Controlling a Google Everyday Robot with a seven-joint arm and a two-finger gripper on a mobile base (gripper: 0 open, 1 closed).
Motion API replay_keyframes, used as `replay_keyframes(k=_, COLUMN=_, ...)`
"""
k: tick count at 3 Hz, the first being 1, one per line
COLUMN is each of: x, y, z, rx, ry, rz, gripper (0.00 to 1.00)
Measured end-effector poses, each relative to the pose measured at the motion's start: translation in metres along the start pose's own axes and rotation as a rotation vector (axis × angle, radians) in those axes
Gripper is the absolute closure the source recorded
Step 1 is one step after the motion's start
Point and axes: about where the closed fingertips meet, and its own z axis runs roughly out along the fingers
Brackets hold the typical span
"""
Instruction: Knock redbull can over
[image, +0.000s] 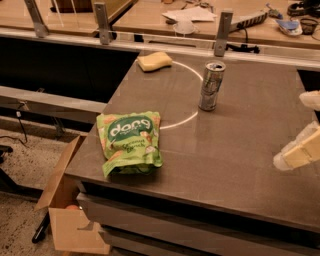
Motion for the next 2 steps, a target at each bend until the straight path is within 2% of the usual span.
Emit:
replay_keyframes(k=1, x=0.008, y=-0.001, z=0.023, rx=0.025, ry=-0.173, rz=0.129, gripper=0.0)
replay_keyframes(k=2, x=-0.01, y=-0.025, z=0.037, rx=0.099, ry=-0.329, rz=0.204, gripper=0.0)
